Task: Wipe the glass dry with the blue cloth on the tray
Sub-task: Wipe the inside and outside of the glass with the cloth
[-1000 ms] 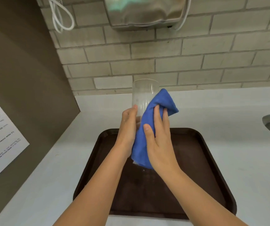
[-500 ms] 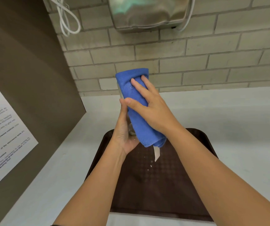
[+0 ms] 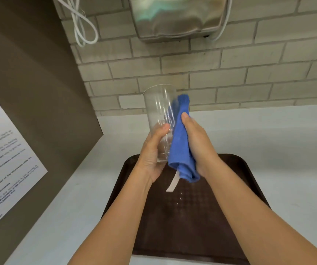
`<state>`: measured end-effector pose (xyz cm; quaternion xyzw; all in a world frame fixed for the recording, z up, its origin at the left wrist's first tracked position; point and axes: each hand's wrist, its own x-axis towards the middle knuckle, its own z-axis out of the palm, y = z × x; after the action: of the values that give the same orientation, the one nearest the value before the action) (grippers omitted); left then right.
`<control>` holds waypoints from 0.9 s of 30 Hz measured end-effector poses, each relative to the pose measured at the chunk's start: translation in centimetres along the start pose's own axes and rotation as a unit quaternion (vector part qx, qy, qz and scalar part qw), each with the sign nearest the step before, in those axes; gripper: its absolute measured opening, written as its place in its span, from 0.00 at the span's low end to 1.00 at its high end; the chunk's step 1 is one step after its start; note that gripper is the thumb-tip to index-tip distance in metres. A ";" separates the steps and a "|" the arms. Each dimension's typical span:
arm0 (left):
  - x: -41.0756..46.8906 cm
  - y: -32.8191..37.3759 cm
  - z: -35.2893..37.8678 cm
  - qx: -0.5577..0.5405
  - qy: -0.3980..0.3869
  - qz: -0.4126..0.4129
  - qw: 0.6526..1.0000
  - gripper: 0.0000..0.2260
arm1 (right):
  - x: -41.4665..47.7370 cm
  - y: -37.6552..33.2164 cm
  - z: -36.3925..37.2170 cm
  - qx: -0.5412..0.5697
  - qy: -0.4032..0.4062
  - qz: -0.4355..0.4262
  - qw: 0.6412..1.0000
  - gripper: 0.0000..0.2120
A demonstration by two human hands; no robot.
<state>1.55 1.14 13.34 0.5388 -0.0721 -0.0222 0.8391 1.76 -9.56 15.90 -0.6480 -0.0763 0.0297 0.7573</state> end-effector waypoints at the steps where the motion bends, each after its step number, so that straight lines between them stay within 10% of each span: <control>1: 0.0 0.0 0.1 0.014 0.029 0.010 0.999 0.24 | -0.6 0.8 0.2 -0.001 0.010 0.014 1.000 0.19; 27: -1.3 -0.5 -1.2 -0.187 0.010 -0.041 0.981 0.15 | -4.9 2.4 0.2 -0.180 -0.090 -0.283 0.938 0.19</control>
<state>0.50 2.18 12.30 0.3752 -0.0359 -0.0645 0.9240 -2.94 -9.67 13.18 -0.7197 -0.3282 -0.1416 0.5953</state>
